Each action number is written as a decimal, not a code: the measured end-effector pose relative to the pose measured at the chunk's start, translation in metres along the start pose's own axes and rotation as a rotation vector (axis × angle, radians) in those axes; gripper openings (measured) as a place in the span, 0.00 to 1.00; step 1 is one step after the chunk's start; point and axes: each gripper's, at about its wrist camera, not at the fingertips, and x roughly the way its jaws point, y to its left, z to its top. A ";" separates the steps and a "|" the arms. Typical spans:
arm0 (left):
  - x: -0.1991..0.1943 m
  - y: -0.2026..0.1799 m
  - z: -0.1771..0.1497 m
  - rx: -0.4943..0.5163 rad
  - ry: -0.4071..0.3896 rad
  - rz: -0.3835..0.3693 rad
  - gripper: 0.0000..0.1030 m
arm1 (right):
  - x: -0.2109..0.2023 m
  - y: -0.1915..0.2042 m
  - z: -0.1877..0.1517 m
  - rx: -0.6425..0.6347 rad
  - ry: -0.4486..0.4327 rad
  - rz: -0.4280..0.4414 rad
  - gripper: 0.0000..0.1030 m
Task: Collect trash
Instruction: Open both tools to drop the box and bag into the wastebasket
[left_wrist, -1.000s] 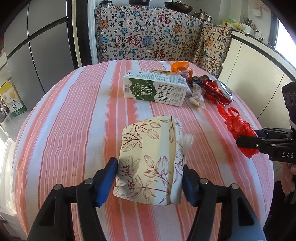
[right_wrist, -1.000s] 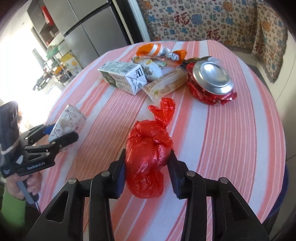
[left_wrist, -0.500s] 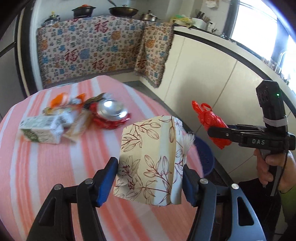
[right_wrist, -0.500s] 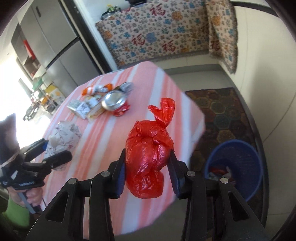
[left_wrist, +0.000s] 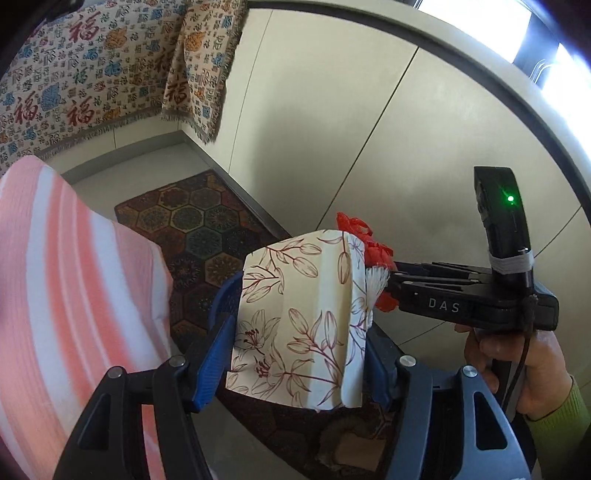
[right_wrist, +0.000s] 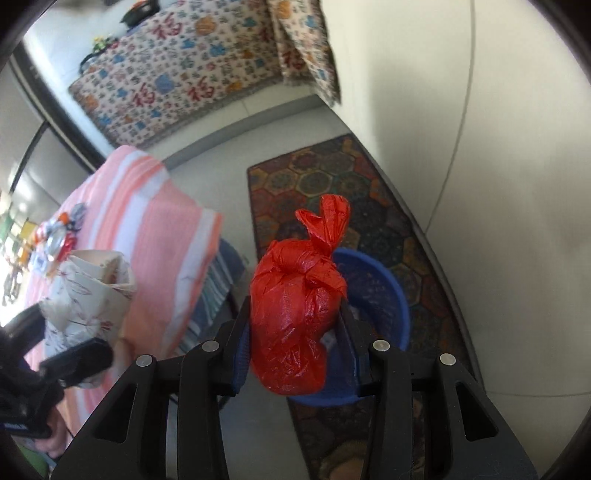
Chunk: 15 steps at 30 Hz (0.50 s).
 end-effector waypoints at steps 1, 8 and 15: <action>0.011 -0.001 0.001 -0.002 0.012 0.003 0.64 | 0.003 -0.008 -0.001 0.019 -0.001 0.008 0.41; 0.072 0.003 0.009 -0.029 0.072 0.023 0.64 | 0.021 -0.038 -0.001 0.110 0.014 0.030 0.41; 0.116 0.012 0.013 -0.093 0.145 0.042 0.73 | 0.028 -0.048 -0.002 0.163 0.001 0.050 0.72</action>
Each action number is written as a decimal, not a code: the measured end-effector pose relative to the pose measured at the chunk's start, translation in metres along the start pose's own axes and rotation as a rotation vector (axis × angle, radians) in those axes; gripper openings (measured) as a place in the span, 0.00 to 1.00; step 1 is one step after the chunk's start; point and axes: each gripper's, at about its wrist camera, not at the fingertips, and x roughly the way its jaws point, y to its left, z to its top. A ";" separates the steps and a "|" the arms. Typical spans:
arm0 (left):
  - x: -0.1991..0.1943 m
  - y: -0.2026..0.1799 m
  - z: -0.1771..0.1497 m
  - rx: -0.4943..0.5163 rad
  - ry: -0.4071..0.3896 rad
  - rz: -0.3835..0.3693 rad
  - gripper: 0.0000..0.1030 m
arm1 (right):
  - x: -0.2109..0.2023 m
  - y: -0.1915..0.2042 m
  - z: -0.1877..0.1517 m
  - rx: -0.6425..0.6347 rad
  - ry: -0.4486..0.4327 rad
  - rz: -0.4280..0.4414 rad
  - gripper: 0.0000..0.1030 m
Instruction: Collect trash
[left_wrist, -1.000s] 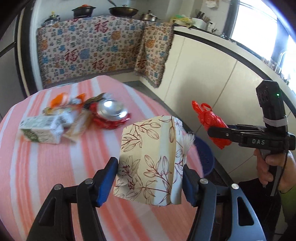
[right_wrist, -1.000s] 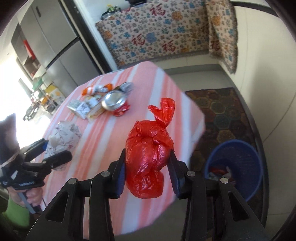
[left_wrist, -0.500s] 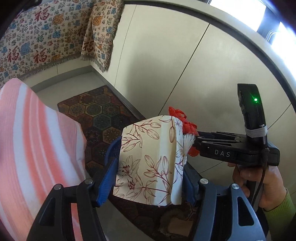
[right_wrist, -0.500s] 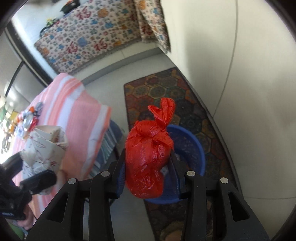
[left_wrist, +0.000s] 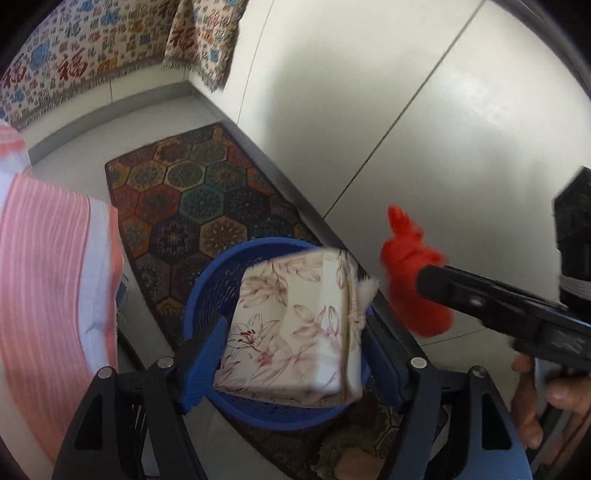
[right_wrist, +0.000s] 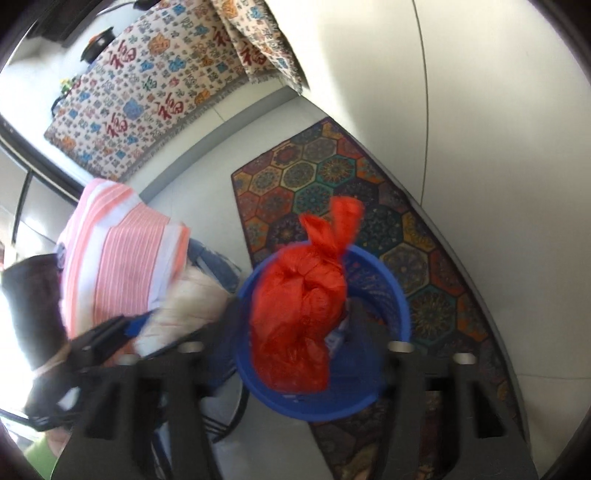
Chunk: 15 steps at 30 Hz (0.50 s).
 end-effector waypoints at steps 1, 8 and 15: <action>0.003 0.002 0.001 -0.014 0.006 -0.002 0.73 | -0.001 0.000 0.000 -0.002 -0.004 -0.007 0.72; -0.021 -0.007 -0.007 0.019 -0.043 0.027 0.73 | -0.014 0.007 0.000 -0.028 -0.062 -0.034 0.79; -0.109 -0.014 -0.050 0.064 -0.171 0.052 0.73 | -0.032 0.062 -0.007 -0.181 -0.162 -0.087 0.87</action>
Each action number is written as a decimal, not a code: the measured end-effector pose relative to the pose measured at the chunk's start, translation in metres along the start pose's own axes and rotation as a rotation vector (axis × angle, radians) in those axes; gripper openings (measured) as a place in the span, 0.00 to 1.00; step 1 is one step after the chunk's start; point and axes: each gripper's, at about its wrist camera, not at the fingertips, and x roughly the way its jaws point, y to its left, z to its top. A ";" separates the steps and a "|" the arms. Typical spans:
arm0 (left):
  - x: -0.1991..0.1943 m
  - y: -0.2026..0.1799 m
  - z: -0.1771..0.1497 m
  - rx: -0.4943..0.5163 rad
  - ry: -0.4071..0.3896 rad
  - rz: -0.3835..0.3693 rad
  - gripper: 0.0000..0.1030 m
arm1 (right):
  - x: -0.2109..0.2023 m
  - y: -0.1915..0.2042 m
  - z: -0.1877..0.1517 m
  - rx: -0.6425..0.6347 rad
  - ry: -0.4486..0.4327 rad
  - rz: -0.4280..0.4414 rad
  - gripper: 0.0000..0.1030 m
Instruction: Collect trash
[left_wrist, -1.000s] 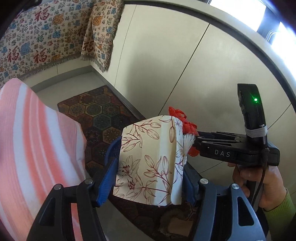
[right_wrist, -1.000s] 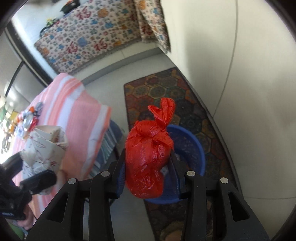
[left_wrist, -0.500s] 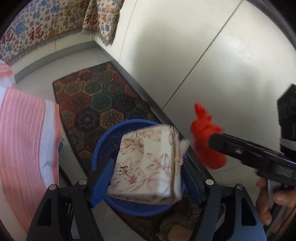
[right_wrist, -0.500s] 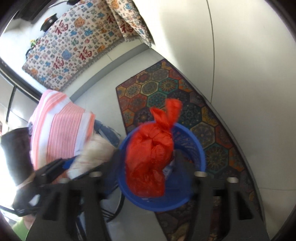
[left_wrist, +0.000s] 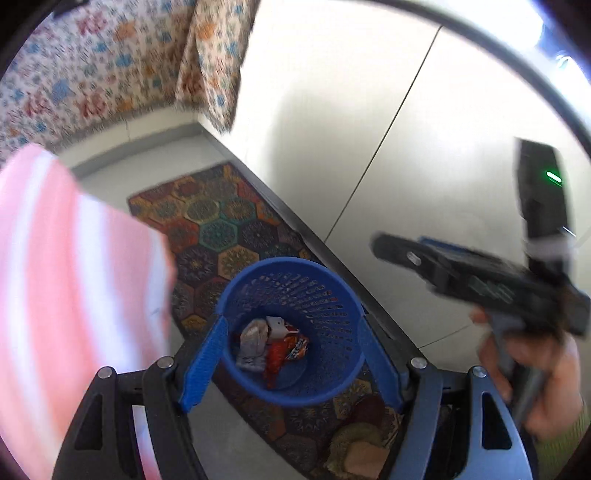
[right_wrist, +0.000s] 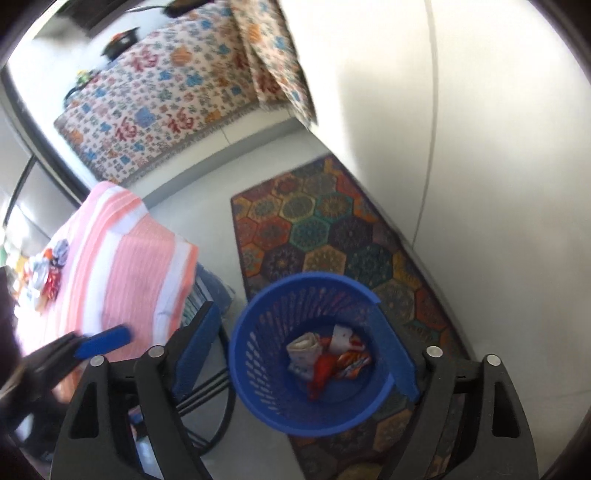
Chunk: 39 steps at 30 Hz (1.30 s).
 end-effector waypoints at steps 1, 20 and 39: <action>-0.019 0.005 -0.012 0.000 -0.015 0.011 0.73 | -0.004 0.012 0.000 -0.033 -0.018 -0.005 0.88; -0.186 0.224 -0.158 -0.303 -0.100 0.544 0.73 | 0.004 0.351 -0.124 -0.624 -0.026 0.179 0.95; -0.182 0.322 0.004 -0.506 -0.168 0.773 0.82 | 0.024 0.360 -0.129 -0.605 0.043 0.205 0.99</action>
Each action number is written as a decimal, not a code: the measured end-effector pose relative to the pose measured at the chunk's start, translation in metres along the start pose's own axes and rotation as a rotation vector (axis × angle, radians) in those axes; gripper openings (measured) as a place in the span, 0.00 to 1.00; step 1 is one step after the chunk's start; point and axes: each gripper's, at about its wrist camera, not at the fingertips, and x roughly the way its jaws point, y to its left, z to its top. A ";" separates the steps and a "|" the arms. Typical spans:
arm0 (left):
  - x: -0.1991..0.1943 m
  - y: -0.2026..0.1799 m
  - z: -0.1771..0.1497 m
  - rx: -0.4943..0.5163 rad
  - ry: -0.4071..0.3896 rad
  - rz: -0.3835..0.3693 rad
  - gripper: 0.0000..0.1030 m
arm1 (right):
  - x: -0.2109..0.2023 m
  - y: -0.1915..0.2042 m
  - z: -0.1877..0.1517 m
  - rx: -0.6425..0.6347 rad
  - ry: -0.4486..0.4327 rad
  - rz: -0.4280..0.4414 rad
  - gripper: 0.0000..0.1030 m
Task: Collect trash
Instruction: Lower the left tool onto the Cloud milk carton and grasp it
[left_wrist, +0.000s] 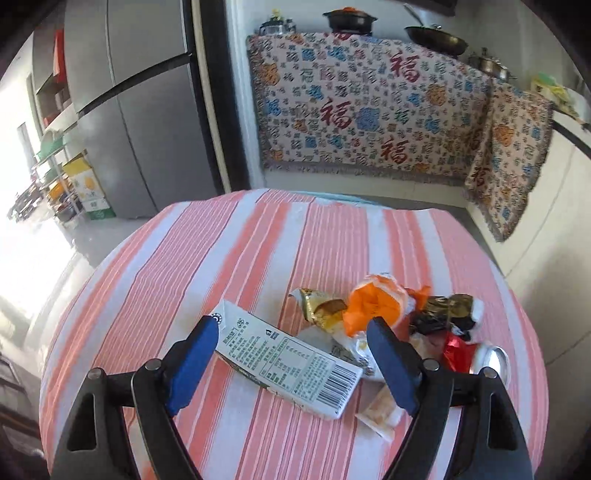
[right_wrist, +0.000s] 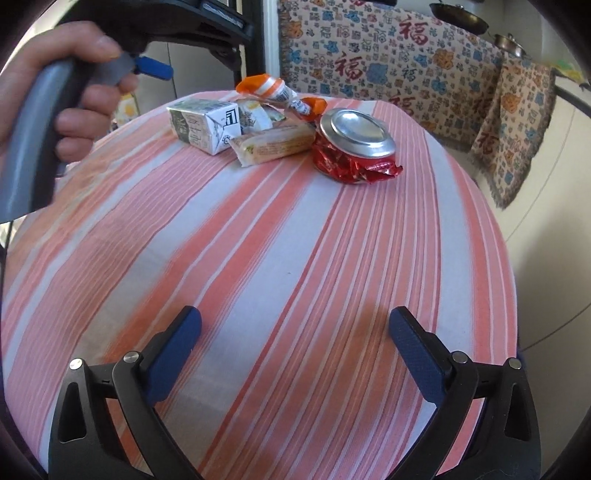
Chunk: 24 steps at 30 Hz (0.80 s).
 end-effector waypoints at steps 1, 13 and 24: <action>0.010 -0.002 -0.002 -0.005 0.018 0.036 0.82 | 0.000 0.000 0.000 0.000 -0.001 0.002 0.99; -0.003 0.094 -0.083 0.011 0.086 -0.013 0.82 | -0.002 -0.001 -0.001 0.005 -0.007 0.014 0.98; -0.004 0.093 -0.068 0.153 0.059 -0.275 0.69 | -0.003 -0.003 -0.002 0.019 -0.017 0.024 0.98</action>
